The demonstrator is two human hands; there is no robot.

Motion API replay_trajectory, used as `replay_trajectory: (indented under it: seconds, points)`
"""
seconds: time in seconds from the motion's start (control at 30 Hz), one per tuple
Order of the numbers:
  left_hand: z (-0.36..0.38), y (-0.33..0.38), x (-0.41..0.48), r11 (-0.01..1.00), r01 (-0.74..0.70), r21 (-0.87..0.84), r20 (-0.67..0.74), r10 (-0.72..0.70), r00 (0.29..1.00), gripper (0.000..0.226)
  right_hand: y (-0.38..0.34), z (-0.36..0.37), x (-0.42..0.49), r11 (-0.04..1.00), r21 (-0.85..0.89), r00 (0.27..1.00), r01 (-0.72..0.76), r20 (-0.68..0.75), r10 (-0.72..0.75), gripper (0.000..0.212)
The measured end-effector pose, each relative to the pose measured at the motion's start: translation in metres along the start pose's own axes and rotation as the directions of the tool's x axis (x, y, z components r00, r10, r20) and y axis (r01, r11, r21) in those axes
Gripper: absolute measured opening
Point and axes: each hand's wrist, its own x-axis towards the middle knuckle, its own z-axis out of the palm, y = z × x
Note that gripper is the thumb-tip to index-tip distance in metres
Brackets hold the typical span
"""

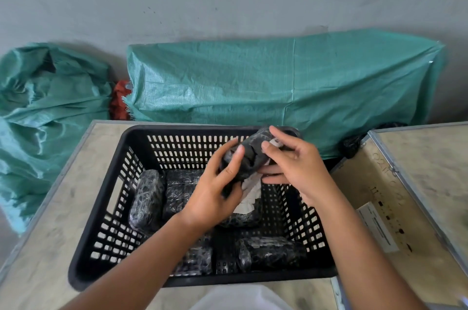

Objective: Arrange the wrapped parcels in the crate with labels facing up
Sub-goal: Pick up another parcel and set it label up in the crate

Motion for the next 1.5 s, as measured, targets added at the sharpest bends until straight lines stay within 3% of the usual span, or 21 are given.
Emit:
replay_trajectory:
  seconds: [0.1, 0.23, 0.3, 0.43, 0.53, 0.67, 0.73, 0.83, 1.1, 1.23, 1.3, 1.5]
  points:
    - [-0.010, -0.002, 0.005, 0.967, 0.203, -0.152, -0.052, -0.213, 0.976, 0.091, 0.003, -0.003, -0.005, 0.959, -0.253, 0.992, 0.126, 0.040, -0.119, 0.065]
    - [-0.025, -0.007, 0.012, 0.772, 0.415, -0.482, -0.010, -0.479, 0.878, 0.093, 0.024, -0.009, -0.005, 0.824, -0.470, 0.932, 0.316, -0.008, -0.362, 0.054]
    - [-0.031, -0.012, 0.017, 0.638, 0.451, -0.625, 0.035, -0.554, 0.832, 0.088, 0.036, -0.014, -0.002, 0.838, -0.468, 0.946, 0.282, -0.010, -0.324, 0.059]
    - [-0.034, -0.026, 0.026, 0.463, 0.475, -0.748, 0.094, -0.635, 0.767, 0.085, 0.052, -0.021, 0.010, 0.927, -0.332, 0.969, 0.176, 0.226, -0.103, 0.093]
    - [-0.028, -0.038, 0.024, 0.506, 0.554, -0.661, 0.146, -0.638, 0.756, 0.084, 0.066, -0.021, 0.022, 0.918, -0.376, 0.968, 0.125, 0.250, -0.029, 0.093]
    - [-0.006, -0.068, 0.011, 0.689, 0.655, -0.310, 0.273, -0.596, 0.755, 0.063, 0.090, -0.015, 0.037, 0.906, -0.424, 0.972, 0.005, 0.216, 0.096, 0.093]
    - [0.003, -0.082, 0.008, 0.661, 0.720, -0.211, 0.357, -0.634, 0.686, 0.054, 0.100, -0.012, 0.043, 0.900, -0.432, 0.968, -0.053, 0.198, 0.152, 0.099]
    - [0.011, -0.096, 0.000, 0.550, 0.809, -0.207, 0.406, -0.704, 0.583, 0.056, 0.118, -0.006, 0.047, 0.884, -0.461, 0.969, -0.080, 0.171, 0.177, 0.102]
    - [0.041, -0.118, -0.028, 0.635, 0.771, 0.049, 0.363, -0.731, 0.578, 0.085, 0.148, 0.006, 0.053, 0.791, -0.599, 0.976, -0.121, 0.074, 0.205, 0.101]
    - [0.052, -0.123, -0.042, 0.576, 0.766, 0.286, 0.429, -0.792, 0.435, 0.096, 0.162, 0.008, 0.051, 0.668, -0.729, 0.957, -0.151, 0.063, 0.284, 0.099]
    - [0.055, -0.123, -0.046, 0.556, 0.754, 0.350, 0.433, -0.810, 0.396, 0.098, 0.165, 0.008, 0.053, 0.647, -0.741, 0.949, -0.177, 0.046, 0.313, 0.100]
    - [0.058, -0.128, -0.054, 0.655, 0.687, 0.314, 0.455, -0.739, 0.497, 0.099, 0.168, 0.003, 0.062, 0.587, -0.782, 0.931, -0.207, 0.027, 0.365, 0.104]
